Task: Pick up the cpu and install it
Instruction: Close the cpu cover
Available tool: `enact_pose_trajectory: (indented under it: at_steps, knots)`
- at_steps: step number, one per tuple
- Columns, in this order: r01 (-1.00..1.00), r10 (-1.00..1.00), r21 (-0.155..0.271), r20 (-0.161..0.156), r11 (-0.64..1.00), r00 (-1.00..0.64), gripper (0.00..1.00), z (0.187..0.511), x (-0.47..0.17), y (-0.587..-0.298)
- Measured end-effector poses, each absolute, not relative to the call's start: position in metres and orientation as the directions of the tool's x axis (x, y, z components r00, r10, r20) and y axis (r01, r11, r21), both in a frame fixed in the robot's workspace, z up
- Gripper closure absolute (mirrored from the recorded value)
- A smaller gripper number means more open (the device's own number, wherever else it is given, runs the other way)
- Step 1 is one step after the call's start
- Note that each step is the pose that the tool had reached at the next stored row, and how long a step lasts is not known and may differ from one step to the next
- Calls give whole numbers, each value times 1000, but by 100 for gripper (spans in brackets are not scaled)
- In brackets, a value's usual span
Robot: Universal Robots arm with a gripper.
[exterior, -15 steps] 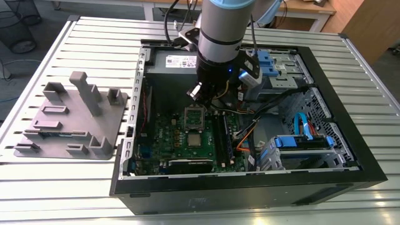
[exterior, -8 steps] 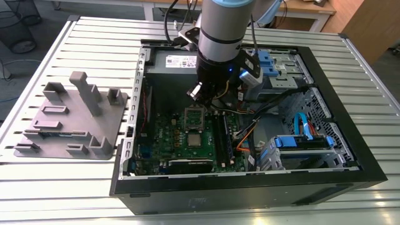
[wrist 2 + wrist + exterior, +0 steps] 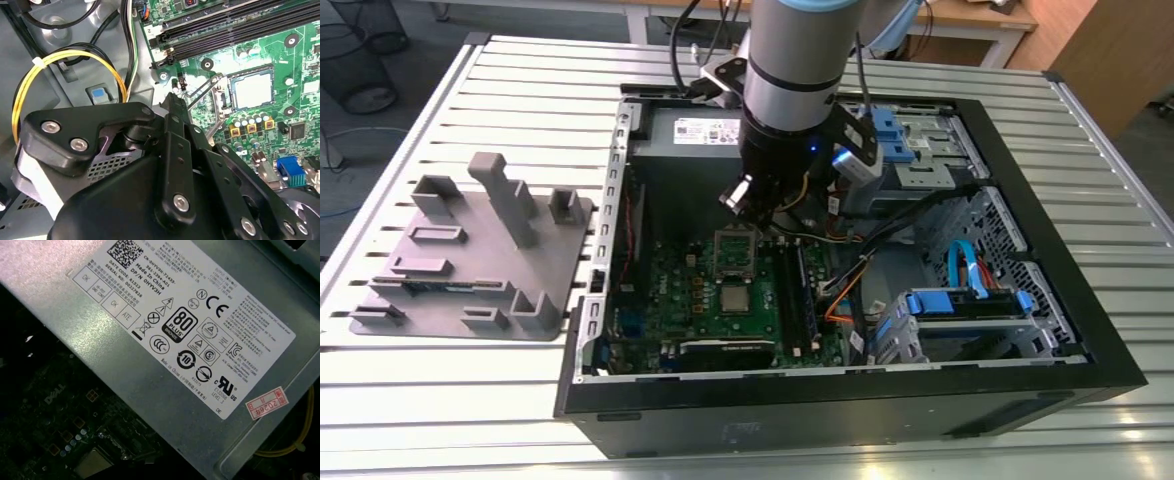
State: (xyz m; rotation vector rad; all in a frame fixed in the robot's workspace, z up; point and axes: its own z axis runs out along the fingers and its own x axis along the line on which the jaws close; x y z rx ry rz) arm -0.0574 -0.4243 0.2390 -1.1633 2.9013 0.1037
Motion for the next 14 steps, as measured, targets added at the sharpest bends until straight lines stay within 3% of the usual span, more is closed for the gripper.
enact_pose_trajectory:
  at_steps: [14]
  knots:
    - [-696, -696, 47, -29, 716, -718, 89, 240, -57, -428]
